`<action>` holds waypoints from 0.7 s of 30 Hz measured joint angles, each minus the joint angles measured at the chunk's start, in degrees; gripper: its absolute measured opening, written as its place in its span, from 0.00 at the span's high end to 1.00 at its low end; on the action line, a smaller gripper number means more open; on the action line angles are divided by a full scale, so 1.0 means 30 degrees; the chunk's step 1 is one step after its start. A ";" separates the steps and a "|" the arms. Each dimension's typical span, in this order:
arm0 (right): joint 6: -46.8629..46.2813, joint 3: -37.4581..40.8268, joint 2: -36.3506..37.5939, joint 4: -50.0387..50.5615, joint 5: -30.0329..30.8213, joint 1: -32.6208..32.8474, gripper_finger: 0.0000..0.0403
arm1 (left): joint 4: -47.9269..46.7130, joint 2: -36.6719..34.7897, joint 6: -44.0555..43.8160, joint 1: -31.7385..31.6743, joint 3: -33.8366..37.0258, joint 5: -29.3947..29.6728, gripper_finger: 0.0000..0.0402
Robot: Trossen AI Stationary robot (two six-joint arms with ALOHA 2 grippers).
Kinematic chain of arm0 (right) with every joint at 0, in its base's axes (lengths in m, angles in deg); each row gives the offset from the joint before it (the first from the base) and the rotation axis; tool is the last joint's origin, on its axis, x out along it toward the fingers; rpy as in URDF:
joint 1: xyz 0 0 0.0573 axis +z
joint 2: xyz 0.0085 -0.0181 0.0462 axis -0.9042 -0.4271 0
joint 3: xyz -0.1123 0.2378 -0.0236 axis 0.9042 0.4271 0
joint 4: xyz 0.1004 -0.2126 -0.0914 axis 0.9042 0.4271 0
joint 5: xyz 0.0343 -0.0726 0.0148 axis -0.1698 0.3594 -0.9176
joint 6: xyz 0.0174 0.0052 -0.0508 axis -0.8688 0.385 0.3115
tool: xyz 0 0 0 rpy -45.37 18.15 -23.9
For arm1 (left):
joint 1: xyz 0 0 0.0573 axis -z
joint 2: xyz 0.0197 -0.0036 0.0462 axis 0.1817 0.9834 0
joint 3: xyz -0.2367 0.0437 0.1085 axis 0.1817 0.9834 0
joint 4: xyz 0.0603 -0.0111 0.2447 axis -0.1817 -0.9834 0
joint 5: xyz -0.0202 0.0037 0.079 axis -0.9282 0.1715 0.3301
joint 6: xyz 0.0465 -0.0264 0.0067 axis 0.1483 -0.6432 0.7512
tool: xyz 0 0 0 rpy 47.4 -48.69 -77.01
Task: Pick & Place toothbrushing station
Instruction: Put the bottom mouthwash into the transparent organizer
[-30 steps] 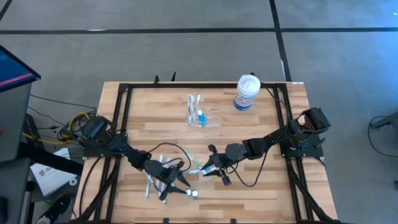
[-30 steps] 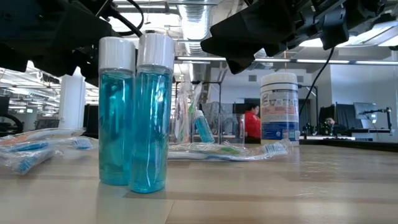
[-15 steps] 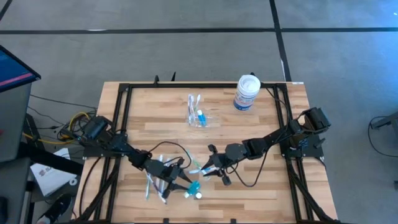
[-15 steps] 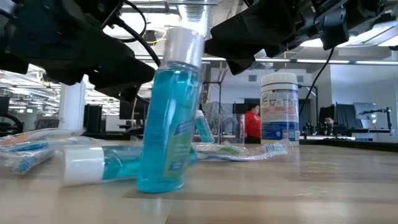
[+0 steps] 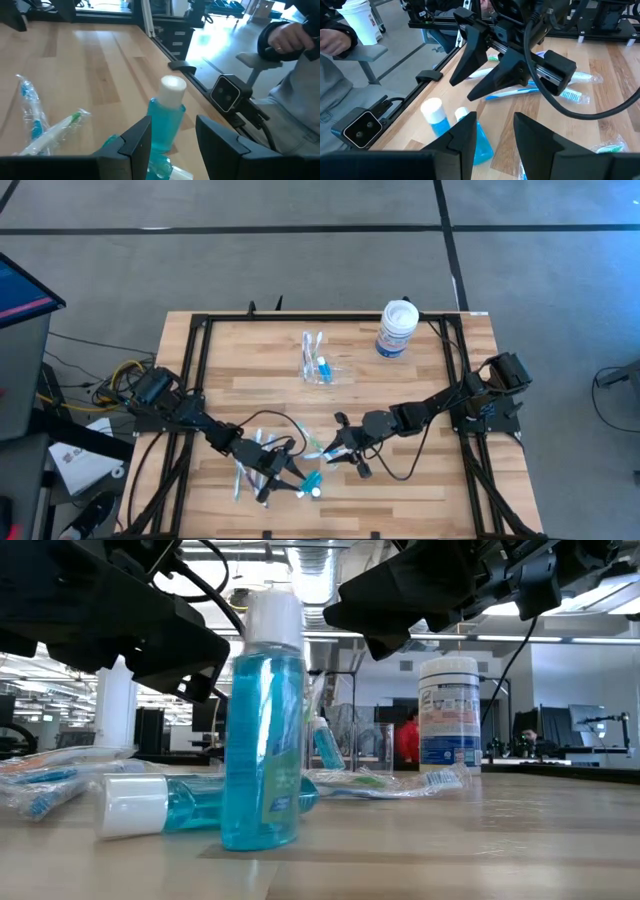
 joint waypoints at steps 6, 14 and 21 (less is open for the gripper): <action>0.0000 0.0000 0.0000 0.0000 -0.0015 0.0134 0.70 | 0.0013 -0.0002 0.0006 -0.0003 0.0000 0.0073 0.63; -0.0080 0.0000 0.0000 -0.0092 -0.0047 0.1051 0.70 | 0.0013 -0.0002 0.0051 -0.0036 0.0000 0.0066 0.63; -0.0149 -0.0105 -0.0837 -0.1459 -0.0044 0.1805 0.70 | 0.0010 -0.0017 0.0058 -0.0116 0.0000 0.0058 0.63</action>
